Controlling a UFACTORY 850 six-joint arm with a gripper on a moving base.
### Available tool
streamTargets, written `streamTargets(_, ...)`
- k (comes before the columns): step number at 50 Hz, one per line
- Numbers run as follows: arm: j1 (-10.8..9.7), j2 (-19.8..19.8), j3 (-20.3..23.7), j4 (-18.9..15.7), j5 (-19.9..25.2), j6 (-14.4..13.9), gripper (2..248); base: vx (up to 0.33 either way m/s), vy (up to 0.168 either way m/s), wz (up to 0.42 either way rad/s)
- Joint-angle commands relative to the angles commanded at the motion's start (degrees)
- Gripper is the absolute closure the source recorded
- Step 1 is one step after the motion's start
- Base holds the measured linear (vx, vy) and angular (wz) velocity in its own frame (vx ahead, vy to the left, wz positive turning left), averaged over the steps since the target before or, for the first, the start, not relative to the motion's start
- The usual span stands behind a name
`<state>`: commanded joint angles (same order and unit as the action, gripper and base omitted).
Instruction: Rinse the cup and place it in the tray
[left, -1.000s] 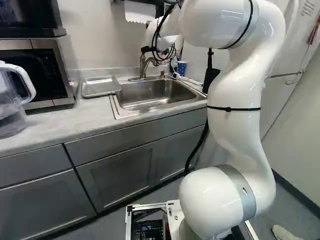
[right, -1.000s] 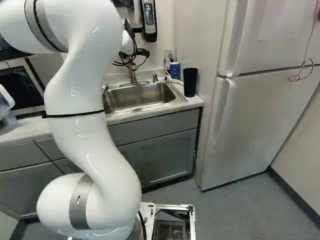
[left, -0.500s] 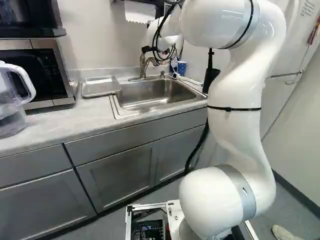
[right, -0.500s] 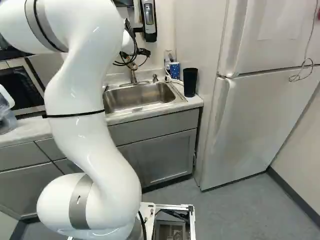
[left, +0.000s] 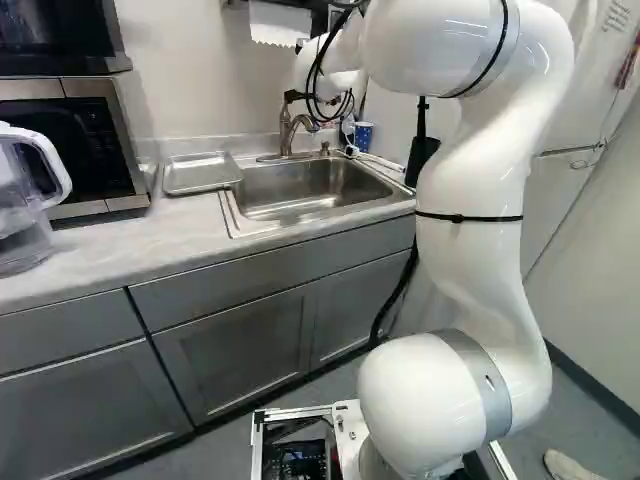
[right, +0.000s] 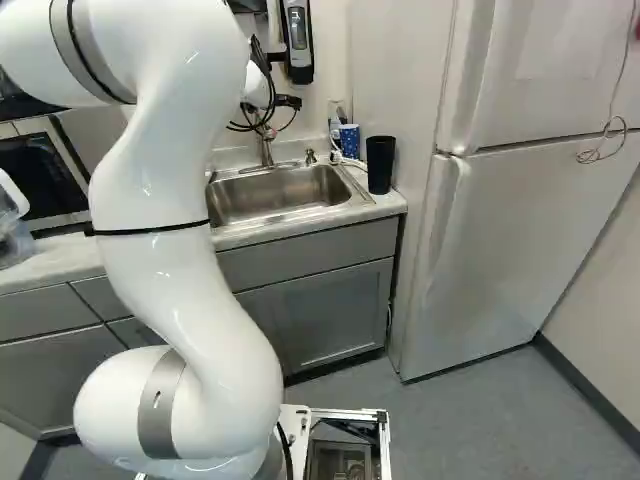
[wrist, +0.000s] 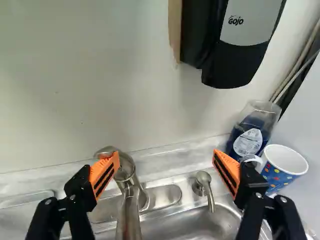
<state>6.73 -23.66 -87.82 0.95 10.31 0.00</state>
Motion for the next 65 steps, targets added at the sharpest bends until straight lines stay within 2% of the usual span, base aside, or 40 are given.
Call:
streamTargets(23, 0.0, 0.0, 0.0, 0.0, 3.34, 0.0, 3, 0.0, 0.0, 0.0)
streamTargets(38, 0.01, 0.12, 0.14, 0.0, 3.5, 0.0, 3, 0.0, 0.0, 0.0)
streamTargets(65, 0.46, 4.97, 5.87, 0.0, 3.5, 0.0, 3, 0.0, 0.0, 0.0)
